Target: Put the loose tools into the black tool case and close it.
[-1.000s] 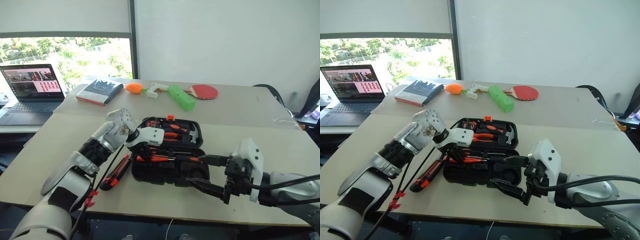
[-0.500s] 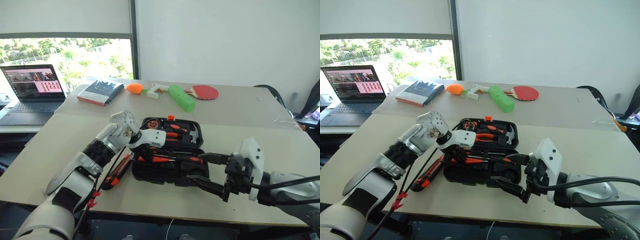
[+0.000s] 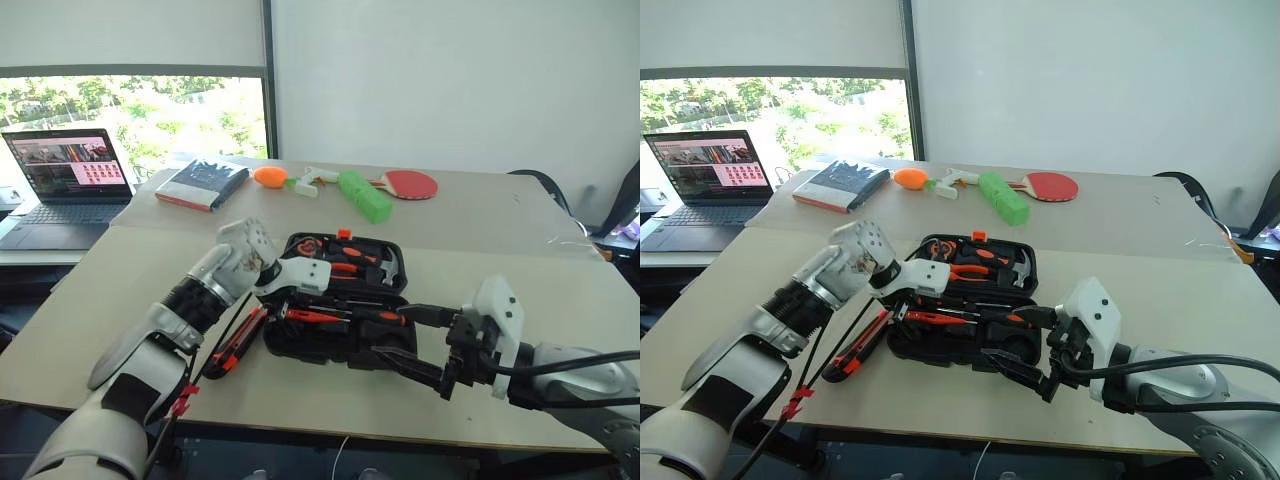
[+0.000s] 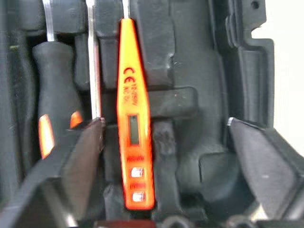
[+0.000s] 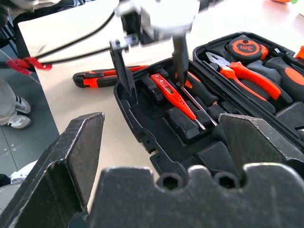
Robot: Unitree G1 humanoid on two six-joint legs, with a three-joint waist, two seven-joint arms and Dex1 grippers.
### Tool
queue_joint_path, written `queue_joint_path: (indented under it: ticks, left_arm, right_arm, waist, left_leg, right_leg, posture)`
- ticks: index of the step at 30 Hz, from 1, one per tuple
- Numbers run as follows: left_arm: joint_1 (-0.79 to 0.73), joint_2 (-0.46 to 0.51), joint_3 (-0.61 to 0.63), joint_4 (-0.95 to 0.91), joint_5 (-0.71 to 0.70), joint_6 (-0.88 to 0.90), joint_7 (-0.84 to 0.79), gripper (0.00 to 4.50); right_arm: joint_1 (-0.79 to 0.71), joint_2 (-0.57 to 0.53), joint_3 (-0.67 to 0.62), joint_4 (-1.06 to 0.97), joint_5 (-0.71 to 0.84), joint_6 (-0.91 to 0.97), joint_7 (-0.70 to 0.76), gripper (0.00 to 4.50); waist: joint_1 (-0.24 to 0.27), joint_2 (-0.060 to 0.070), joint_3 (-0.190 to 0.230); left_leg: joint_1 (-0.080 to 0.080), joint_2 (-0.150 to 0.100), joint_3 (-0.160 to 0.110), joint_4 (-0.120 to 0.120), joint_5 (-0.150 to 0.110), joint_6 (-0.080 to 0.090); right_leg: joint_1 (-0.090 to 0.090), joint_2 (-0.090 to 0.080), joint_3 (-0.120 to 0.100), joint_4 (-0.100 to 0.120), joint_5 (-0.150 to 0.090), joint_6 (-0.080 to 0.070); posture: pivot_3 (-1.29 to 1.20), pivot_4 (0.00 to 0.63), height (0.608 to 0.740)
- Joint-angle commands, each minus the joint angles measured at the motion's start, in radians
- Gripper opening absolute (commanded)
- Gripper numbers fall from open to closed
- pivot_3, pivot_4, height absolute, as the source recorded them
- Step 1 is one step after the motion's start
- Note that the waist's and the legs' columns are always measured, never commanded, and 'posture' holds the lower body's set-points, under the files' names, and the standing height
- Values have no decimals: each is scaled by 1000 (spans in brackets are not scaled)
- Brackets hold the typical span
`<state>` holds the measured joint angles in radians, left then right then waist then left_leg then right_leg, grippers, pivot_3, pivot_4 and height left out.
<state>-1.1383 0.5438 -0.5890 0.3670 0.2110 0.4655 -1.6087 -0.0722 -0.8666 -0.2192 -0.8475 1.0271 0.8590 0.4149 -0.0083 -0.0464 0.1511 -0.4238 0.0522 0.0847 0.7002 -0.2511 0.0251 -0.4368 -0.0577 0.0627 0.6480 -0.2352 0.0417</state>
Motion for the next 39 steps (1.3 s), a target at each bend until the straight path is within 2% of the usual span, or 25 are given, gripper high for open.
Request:
queue_joint_path:
  ticks: [1,5,12,13,39]
  left_arm:
    - [-36,6,34,-23,-28,2,-6,4049]
    - [-40,-4,40,26,-21,-43,18,2854]
    - [-44,-52,40,118,-13,-92,75,256]
    - [-45,-56,39,127,-12,-96,78,22]
    - [-7,-71,16,119,34,-109,67,22]
  right_arm:
    - [-14,6,-15,-2,-8,-32,10,4500]
    - [-15,5,-14,3,-15,-34,17,4500]
    - [-19,4,-16,4,-22,-29,25,4500]
    - [-20,4,-17,3,-22,-28,25,4500]
    - [-22,23,-11,16,-32,-26,13,4500]
  waist:
    - [1,0,0]
    - [0,0,0]
    - [2,0,0]
    - [3,0,0]
    - [6,0,0]
  left_leg:
    - [0,0,0,0,0,0]
    - [0,-1,0,0,0,0]
    - [0,-1,0,0,0,0]
    - [0,-1,0,0,0,0]
    - [-1,-1,0,0,0,0]
  right_leg:
    - [0,0,0,0,0,0]
    - [0,0,1,0,-1,1]
    - [0,0,1,0,-1,1]
    - [0,0,1,0,0,1]
    - [0,0,1,0,-1,1]
  posture:
    - [0,150,736]
    - [0,150,736]
    - [0,150,736]
    - [0,150,736]
    - [0,150,736]
